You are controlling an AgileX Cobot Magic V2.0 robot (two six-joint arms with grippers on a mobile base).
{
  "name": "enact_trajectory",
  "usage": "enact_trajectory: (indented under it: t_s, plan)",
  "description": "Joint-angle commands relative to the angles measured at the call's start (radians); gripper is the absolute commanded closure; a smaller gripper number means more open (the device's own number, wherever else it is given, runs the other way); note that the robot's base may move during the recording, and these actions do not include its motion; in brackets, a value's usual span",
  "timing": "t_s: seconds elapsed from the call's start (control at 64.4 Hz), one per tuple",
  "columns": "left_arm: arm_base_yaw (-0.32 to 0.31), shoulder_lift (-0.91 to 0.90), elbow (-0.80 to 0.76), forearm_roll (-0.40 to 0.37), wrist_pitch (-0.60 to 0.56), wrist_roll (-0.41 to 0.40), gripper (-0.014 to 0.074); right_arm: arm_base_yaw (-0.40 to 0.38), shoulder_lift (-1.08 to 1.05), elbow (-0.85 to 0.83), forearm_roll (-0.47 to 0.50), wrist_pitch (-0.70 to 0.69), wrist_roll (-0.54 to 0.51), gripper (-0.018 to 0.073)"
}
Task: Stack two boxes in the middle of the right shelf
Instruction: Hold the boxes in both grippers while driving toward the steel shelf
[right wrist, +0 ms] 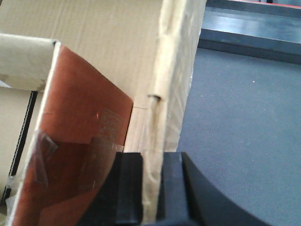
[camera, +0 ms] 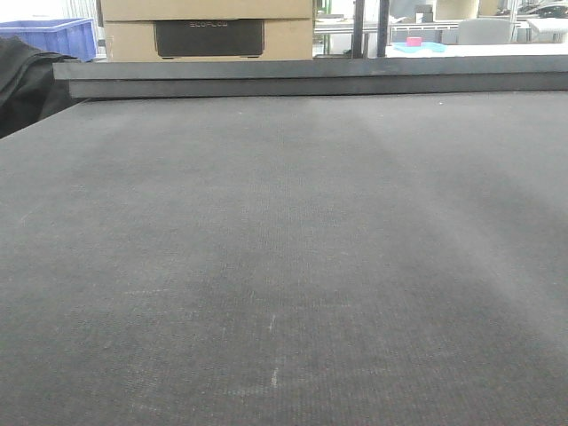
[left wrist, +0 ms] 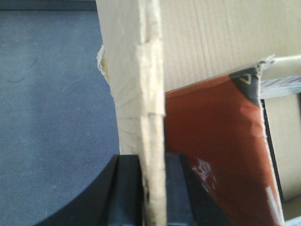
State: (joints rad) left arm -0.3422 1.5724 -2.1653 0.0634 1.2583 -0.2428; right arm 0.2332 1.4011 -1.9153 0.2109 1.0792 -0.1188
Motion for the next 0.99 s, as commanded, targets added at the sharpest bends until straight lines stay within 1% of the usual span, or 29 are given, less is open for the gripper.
enact_trajectory:
  t_s: [0.0, 0.979]
  plan:
    - [0.007, -0.016, -0.013, -0.006, -0.037, 0.004, 0.0708, 0.000, -0.013, -0.018, 0.024, -0.048, -0.013, 0.0713]
    - [0.007, -0.016, -0.013, -0.006, -0.037, 0.004, 0.0708, 0.000, -0.003, -0.018, 0.024, -0.048, -0.013, 0.0713]
